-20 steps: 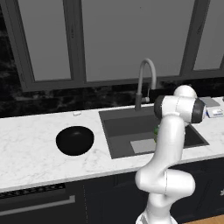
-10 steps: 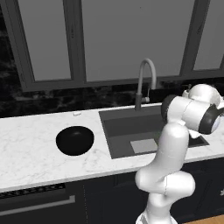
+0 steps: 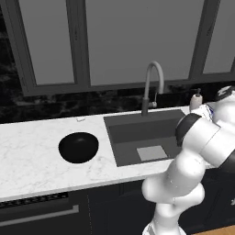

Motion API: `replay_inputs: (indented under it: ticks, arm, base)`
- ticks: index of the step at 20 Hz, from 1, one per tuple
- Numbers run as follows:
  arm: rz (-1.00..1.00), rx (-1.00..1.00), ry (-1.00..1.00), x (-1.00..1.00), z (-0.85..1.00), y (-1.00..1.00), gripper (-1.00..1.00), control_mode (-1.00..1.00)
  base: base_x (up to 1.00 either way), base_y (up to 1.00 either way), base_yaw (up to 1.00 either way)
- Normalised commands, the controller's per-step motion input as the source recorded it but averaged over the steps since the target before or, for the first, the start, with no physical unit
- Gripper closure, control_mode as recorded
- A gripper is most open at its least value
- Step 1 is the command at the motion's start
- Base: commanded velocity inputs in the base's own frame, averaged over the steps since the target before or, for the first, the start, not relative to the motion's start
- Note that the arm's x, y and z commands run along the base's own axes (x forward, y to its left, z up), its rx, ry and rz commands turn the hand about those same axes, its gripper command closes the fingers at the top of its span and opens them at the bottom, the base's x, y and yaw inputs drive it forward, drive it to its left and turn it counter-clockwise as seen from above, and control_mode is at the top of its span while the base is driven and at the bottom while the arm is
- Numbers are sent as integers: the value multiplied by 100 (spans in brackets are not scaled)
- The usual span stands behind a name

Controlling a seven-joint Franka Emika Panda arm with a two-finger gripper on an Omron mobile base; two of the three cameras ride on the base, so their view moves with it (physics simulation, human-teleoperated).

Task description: Pick the broccoli from the sink and place it in the bowl. Then pick the bowl and place it in the microwave. Then close the microwave door and press the start button.

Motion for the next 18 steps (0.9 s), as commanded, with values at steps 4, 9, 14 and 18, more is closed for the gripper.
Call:
replay_inputs:
  ticks: [4,9,14,18]
  arm:
    - [-1,-1,-1,-12,63,97,100,-100]
    - [0,0,2,-14,61,98,100,-100]
    - [0,-2,14,0,46,100,100,-100]
    - [0,-23,23,21,9,100,100,-100]
  base:
    - [0,0,0]
    - [0,0,0]
    - [0,0,0]
    - [0,0,0]
